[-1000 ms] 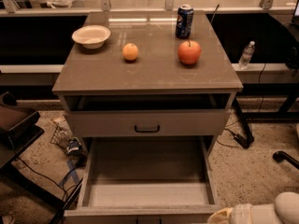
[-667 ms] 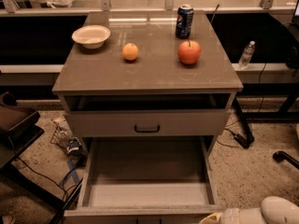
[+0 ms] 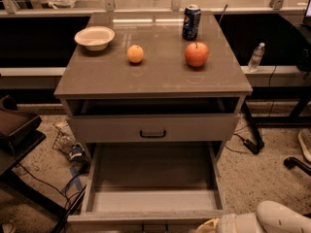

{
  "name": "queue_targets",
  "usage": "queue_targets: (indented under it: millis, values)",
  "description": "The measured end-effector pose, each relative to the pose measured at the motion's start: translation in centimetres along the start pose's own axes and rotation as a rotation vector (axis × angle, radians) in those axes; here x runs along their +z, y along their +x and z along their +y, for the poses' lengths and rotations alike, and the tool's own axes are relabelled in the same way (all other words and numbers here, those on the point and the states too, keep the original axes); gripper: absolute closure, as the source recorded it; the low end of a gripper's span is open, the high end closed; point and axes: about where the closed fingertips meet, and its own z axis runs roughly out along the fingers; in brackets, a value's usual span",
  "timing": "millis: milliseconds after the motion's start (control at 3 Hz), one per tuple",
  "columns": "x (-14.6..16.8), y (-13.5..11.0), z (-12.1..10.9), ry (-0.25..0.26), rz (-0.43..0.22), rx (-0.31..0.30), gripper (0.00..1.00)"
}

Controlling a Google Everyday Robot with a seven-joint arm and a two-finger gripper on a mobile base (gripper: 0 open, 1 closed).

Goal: Close middle drawer

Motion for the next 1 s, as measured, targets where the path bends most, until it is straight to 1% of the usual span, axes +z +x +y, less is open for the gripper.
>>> queue_targets:
  millis: [333,667,1000]
  values:
    - [0.5,-1.8,-1.3,0.011,0.025,-0.042,1.00]
    - [1.2,-3.1,-3.3,0.025,0.038,-0.063,1.00]
    - [1.2,-3.1,-3.3,0.025,0.038,-0.063,1.00]
